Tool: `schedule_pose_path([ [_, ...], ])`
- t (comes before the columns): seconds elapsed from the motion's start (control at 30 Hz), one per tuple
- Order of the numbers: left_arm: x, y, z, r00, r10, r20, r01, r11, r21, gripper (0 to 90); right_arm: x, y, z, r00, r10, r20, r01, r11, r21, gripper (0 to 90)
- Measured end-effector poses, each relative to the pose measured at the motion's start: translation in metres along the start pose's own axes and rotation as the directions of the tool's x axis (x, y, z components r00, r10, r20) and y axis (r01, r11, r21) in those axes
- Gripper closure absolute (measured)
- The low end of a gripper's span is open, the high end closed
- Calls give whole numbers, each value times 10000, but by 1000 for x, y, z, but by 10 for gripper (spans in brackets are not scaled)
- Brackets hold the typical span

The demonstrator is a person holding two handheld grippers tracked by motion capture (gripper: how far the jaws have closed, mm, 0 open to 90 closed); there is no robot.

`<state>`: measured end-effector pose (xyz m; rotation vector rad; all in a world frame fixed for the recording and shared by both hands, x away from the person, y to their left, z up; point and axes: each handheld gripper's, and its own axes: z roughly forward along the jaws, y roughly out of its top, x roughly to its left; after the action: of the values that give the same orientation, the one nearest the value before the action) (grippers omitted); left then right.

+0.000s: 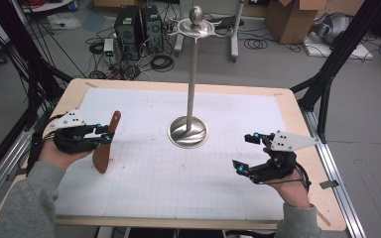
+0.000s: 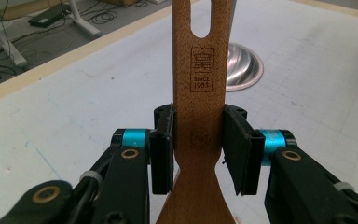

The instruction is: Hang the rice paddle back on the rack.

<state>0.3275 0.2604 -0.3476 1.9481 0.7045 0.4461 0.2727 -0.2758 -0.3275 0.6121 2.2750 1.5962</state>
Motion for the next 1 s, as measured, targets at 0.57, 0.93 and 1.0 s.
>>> schedule_pose_path([
  [0.57,-12,24,2,10000,37,53,-34,9986,-531,651,-1,0,-1,10000,2,-15,-2,10000,-43,94],
  [0.93,-13,50,12,9995,-52,306,77,9966,-826,651,-3,-1,-5,9999,107,-36,-107,9998,-156,94],
  [1.0,-14,55,13,9993,-4,363,36,9962,-873,652,-4,-2,-6,9998,179,-13,-179,9997,-175,94],
])
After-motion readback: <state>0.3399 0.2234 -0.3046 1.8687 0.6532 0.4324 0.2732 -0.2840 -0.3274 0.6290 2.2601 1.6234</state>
